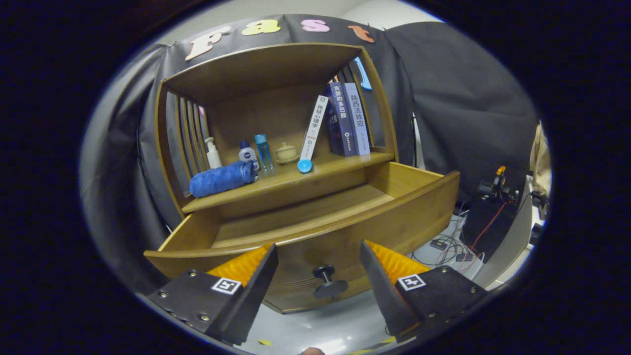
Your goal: Pull open the drawer, take out the items inside it, and place them on the countertop above the cabinet.
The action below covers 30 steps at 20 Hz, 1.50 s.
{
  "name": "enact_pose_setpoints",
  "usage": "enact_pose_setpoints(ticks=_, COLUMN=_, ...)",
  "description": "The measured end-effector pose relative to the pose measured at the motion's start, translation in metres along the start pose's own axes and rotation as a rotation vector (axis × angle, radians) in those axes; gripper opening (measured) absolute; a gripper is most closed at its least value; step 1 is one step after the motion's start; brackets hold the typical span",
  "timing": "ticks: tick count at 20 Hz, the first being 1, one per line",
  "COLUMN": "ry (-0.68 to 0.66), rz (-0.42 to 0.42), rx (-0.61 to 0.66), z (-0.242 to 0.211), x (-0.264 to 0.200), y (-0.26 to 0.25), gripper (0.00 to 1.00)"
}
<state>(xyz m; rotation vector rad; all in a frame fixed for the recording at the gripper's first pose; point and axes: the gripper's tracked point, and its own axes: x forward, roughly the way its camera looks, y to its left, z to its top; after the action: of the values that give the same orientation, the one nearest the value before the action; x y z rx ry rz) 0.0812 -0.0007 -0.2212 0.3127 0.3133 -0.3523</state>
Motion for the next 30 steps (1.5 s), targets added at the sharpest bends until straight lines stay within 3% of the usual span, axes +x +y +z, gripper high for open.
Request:
enact_pose_setpoints(ticks=4, ry=0.028, rz=0.093, rx=-0.023, z=-0.008, x=0.002, y=0.015, gripper=1.0)
enact_pose_setpoints(ticks=14, ry=0.027, rz=0.222, rx=0.016, z=-0.007, x=0.005, y=0.02, gripper=0.99)
enact_pose_setpoints(ticks=23, ry=0.004, rz=0.243, rx=0.008, z=0.007, x=0.009, y=0.026, gripper=0.99)
enact_pose_setpoints(ticks=30, ry=0.032, rz=0.246, rx=-0.009, z=0.016, x=0.05, y=0.036, gripper=1.0)
